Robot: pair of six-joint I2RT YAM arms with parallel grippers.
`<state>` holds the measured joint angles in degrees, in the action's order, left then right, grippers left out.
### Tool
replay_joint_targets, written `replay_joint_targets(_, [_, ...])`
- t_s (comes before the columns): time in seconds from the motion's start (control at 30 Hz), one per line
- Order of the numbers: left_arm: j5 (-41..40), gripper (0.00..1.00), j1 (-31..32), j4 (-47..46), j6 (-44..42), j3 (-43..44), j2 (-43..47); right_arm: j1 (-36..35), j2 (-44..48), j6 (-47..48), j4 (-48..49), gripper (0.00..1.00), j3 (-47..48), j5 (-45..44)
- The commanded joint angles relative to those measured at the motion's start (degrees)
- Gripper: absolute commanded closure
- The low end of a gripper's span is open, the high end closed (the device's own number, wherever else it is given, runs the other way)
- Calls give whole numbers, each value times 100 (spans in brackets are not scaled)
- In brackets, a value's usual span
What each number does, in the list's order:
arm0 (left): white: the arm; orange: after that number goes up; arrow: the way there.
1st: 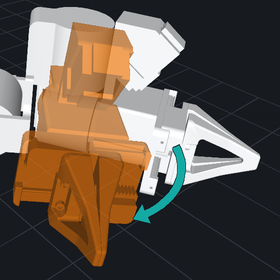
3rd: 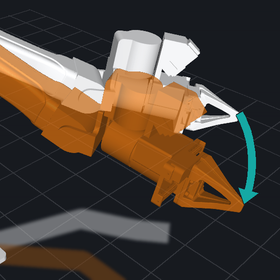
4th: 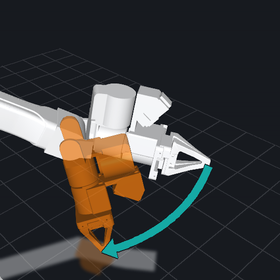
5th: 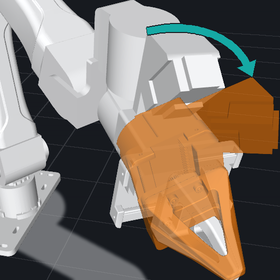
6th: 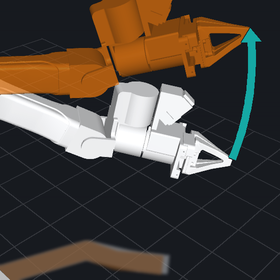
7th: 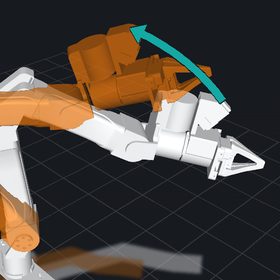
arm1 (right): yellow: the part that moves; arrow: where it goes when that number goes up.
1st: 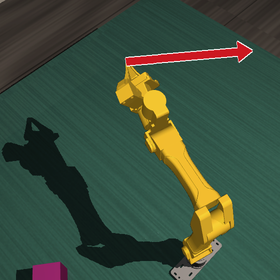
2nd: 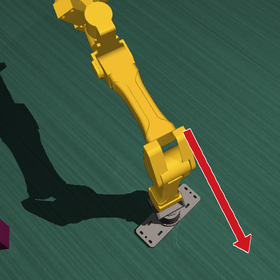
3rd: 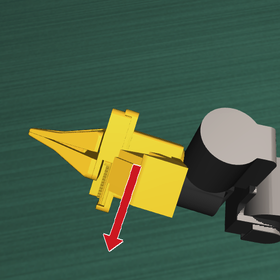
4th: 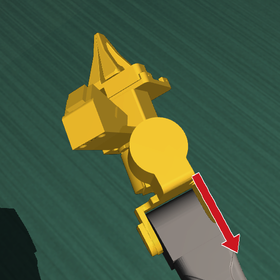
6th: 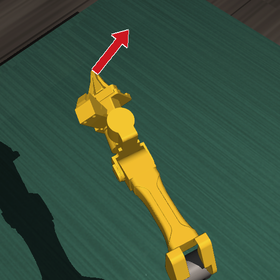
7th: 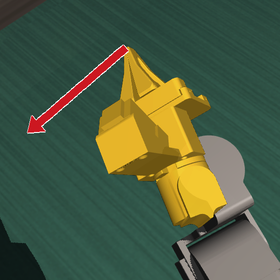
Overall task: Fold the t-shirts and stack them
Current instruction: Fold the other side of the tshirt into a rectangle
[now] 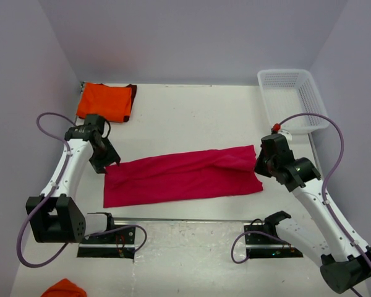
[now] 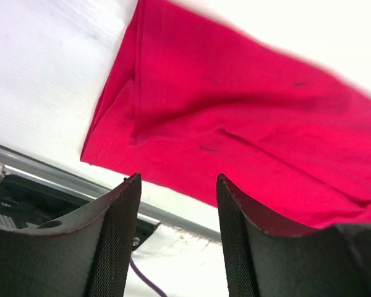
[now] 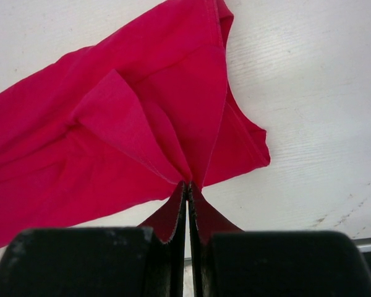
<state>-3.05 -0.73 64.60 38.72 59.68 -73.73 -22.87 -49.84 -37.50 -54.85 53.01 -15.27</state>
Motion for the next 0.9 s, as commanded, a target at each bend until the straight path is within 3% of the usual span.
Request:
replay_joint_targets(0.0, [-635,47,170,98,224,562,393,-42,45,5,71,100,-54,50])
replay_joint_targets(0.17, [-680,64,170,-377,-92,414,299,-121,106,-3,79,100,-19,6])
replay_joint_targets(0.2, [-610,71,170,-473,-162,326,133,-138,107,14,97,100,-19,6])
replay_joint_targets(0.5, [-714,59,161,-729,-225,26,-1106,-375,-183,67,299,100,-10,-11])
replay_joint_targets(0.63, [-1206,59,135,-799,-242,140,-1547,-455,-166,58,396,100,-89,15])
replay_joint_targets(0.87, [-1321,59,73,-984,-198,333,-1995,-551,-17,102,422,100,-160,50])
